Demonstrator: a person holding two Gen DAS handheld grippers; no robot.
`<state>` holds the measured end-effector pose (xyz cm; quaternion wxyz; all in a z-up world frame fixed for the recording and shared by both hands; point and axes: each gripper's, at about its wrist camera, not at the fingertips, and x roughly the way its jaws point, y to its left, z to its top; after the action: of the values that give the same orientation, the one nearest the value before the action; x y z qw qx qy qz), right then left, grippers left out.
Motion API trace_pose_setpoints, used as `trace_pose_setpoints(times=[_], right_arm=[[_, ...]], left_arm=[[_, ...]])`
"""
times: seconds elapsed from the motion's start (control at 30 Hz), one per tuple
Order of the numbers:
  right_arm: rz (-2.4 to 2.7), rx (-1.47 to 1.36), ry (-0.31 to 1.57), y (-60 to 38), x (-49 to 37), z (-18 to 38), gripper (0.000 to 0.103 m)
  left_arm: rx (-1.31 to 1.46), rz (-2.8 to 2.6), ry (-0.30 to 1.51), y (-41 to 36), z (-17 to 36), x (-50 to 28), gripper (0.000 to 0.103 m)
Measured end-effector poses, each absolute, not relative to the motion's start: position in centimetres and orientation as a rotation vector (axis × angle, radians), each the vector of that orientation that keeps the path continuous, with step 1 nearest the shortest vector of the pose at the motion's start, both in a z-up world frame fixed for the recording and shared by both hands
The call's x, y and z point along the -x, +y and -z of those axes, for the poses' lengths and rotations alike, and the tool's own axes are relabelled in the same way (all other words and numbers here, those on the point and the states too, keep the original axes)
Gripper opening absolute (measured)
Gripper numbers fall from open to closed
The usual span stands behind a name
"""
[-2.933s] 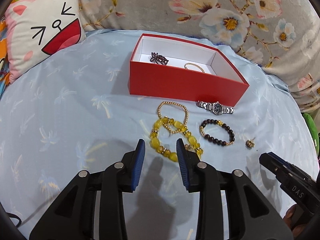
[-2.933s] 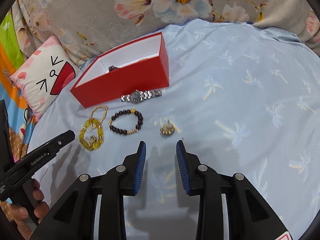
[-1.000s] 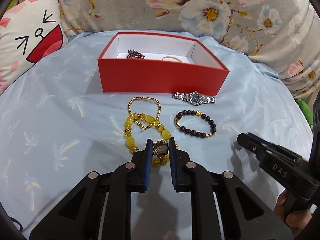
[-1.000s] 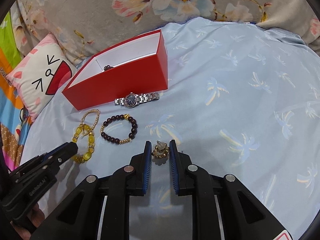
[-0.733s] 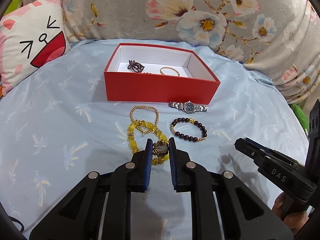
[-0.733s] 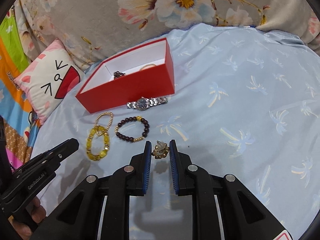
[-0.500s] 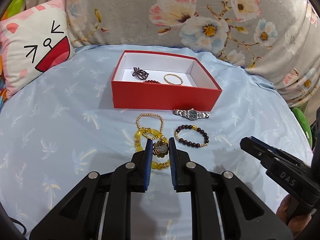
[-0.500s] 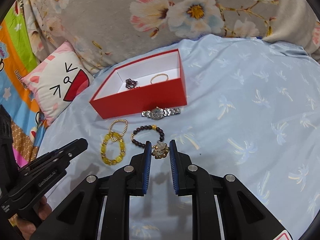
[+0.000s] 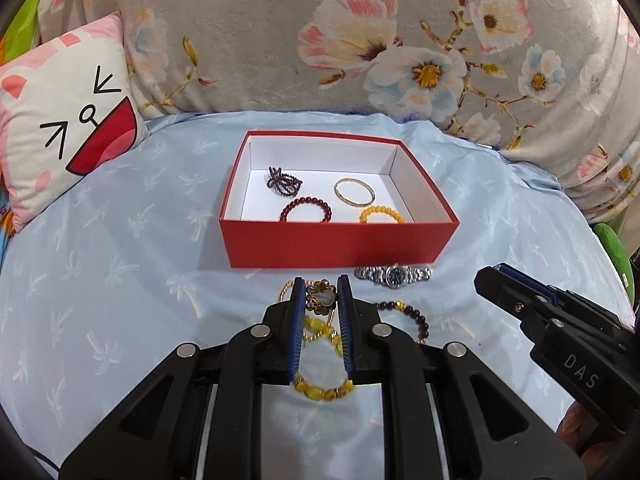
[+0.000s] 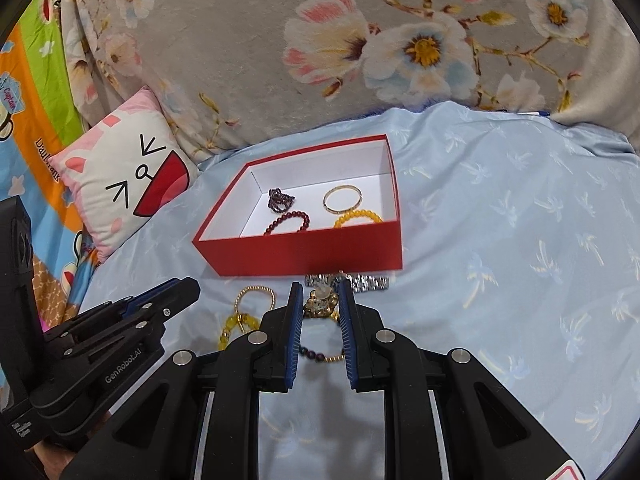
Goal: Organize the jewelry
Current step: 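Grasp the gold charm with the right tool while the left grasps the yellow bead bracelet, then carry the charm and yellow bracelet into the red box and open both tools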
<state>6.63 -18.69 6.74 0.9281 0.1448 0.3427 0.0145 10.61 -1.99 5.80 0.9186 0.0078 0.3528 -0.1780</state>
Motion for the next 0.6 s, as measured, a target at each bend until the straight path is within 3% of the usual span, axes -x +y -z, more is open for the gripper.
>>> trace_pose_setpoints(times=[0.6], right_arm=[[-0.018, -0.271, 0.712, -19.7, -18.0, -7.2, 0.017]], left_arm=[[-0.065, 0.315, 0.705, -4.4, -6.8, -20.8, 0.016]])
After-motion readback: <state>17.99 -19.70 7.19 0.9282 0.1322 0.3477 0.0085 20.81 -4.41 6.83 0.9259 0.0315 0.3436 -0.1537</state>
